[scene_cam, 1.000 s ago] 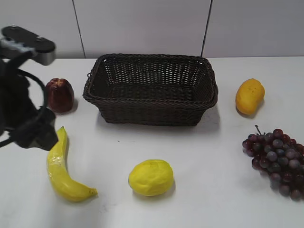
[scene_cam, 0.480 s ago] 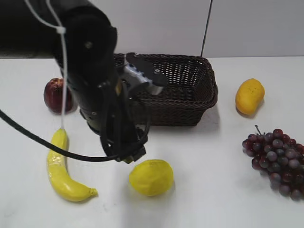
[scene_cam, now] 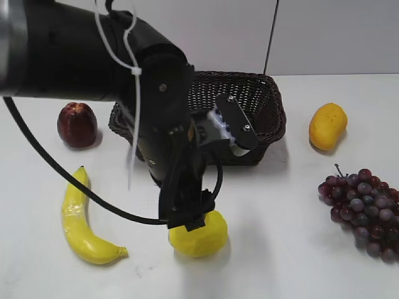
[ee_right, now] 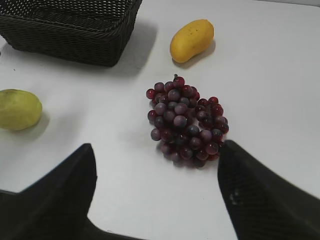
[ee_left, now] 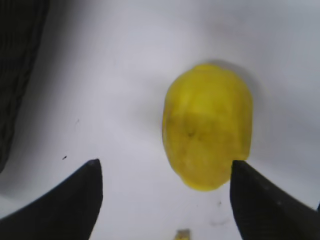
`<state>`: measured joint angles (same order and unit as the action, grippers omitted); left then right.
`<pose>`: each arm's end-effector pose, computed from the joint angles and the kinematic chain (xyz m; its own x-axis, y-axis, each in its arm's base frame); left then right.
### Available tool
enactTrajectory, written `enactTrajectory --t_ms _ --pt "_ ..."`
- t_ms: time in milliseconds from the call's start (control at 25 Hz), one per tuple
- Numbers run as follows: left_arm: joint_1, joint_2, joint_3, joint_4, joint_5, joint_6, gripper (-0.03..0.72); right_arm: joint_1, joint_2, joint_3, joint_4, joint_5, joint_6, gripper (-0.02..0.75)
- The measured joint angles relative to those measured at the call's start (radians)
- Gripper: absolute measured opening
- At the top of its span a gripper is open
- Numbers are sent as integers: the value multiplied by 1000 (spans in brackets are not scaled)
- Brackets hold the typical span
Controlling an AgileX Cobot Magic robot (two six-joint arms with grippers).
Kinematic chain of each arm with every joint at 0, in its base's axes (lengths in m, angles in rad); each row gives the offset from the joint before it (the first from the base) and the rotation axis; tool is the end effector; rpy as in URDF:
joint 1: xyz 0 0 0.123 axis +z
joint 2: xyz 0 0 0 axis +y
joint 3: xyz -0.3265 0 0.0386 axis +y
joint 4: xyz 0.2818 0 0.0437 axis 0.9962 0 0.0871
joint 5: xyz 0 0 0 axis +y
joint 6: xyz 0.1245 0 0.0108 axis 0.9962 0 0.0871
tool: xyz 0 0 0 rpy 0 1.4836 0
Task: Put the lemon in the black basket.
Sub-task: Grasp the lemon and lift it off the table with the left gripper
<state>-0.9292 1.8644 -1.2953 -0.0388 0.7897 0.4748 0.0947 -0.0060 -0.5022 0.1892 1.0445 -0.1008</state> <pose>0.2541 -0.3459 0.1899 -0.1669 0.9461 -0.2774 0.9738 0.2023 0.1040 0.0077 0.0212 0.2822 -0.4240 -0.0451 -0.9045 -0.2418 0.9682 0.0650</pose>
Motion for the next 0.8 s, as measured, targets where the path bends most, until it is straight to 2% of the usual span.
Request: enactTrajectory --t_ms 160,800 --pt "0 39 -3 -50 -19 10 589 0 0 0 0 0 0 571" --pt "0 151 -5 -140 -79 16 589 0 0 0 0 0 0 571"
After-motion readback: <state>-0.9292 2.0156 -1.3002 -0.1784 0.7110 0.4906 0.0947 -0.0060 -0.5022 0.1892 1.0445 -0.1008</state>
